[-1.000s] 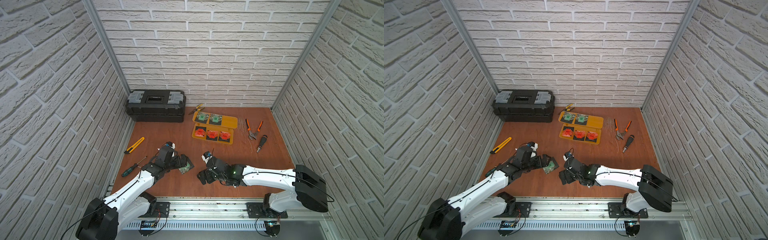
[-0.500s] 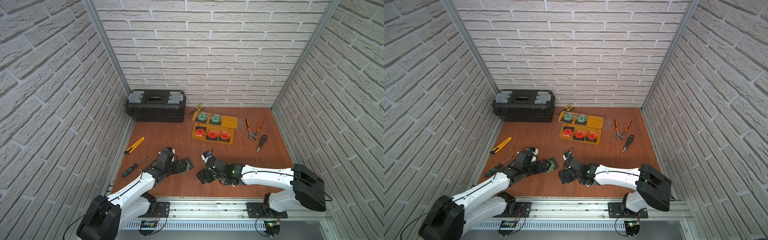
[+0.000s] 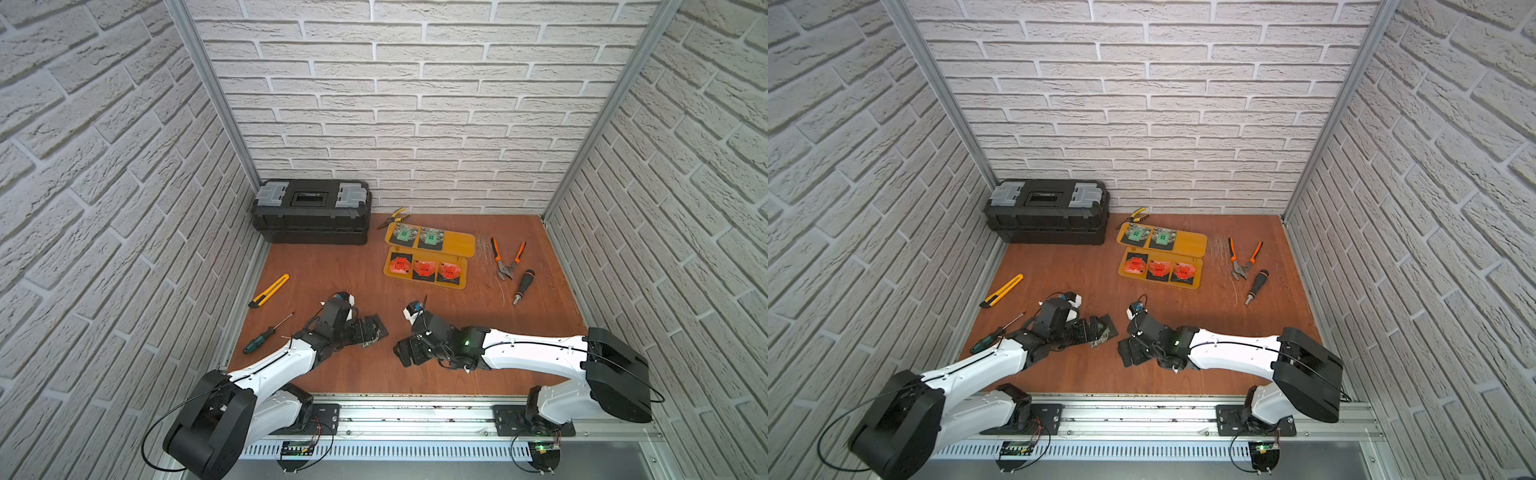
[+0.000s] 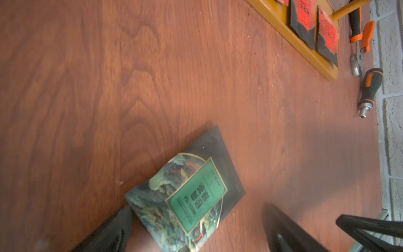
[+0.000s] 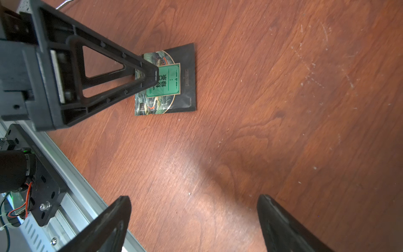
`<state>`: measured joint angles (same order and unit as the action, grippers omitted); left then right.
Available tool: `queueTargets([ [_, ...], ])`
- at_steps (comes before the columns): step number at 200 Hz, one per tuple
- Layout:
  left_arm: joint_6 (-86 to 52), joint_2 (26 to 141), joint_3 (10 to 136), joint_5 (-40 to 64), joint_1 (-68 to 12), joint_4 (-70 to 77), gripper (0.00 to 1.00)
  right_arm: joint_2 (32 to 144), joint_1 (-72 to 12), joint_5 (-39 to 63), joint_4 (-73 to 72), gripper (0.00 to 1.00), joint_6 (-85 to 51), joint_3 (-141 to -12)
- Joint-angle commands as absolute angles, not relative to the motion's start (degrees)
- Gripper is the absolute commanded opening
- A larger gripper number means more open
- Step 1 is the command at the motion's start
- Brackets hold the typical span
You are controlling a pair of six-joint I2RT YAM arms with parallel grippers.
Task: Place the tea bags on the shelf by color
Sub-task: Pick up the tea bag from the center of the board.
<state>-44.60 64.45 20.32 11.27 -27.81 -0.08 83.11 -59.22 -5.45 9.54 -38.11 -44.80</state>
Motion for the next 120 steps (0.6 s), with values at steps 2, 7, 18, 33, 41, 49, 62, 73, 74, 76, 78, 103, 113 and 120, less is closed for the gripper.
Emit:
queueTargets([
  [2,-43.9,66.4,20.3,12.6,-28.0,1.7,0.98,83.1,-58.6,-5.5,7.5,0.95,-38.7,-44.6],
  [7,-43.7,66.9,20.4,12.8,-28.0,2.0,0.98,83.0,-58.5,-5.4,7.4,0.95,-38.7,-44.4],
  [18,-43.4,67.8,20.9,13.1,-28.0,2.7,0.98,82.9,-58.4,-5.3,7.4,0.95,-38.7,-44.2],
  [33,-43.0,69.5,21.6,13.8,-28.1,4.0,0.97,82.6,-57.9,-4.9,7.2,0.94,-38.6,-43.8],
  [41,-42.9,70.5,22.0,14.3,-28.1,4.7,0.97,82.5,-57.8,-4.7,7.1,0.94,-38.6,-43.6],
  [49,-42.8,71.3,22.4,14.7,-28.2,5.4,0.97,82.3,-57.6,-4.4,6.9,0.94,-38.6,-43.3],
  [62,-42.6,72.7,22.9,15.3,-28.5,6.6,0.97,82.0,-57.1,-4.0,6.6,0.93,-38.6,-42.9],
  [73,-42.5,73.7,23.3,15.6,-28.6,7.4,0.96,81.7,-56.8,-3.7,6.4,0.93,-38.6,-42.6],
  [74,-42.5,73.8,23.4,15.7,-28.7,7.4,0.96,81.7,-56.8,-3.6,6.4,0.93,-38.6,-42.5],
  [76,-42.5,74.0,23.5,15.8,-28.7,7.5,0.96,81.7,-56.7,-3.6,6.4,0.93,-38.6,-42.5],
  [78,-42.4,74.1,23.6,15.9,-28.8,7.6,0.96,81.7,-56.7,-3.6,6.4,0.93,-38.5,-42.4],
  [103,-42.1,76.0,24.7,16.5,-29.5,9.0,0.96,81.2,-56.0,-3.0,6.1,0.93,-38.6,-41.7],
  [113,-42.0,76.8,25.2,16.7,-29.9,9.4,0.96,81.0,-55.9,-2.8,6.1,0.92,-38.6,-41.5],
  [120,-42.0,77.3,25.6,16.8,-30.3,9.6,0.96,80.9,-55.7,-2.7,6.1,0.92,-38.7,-41.2],
])
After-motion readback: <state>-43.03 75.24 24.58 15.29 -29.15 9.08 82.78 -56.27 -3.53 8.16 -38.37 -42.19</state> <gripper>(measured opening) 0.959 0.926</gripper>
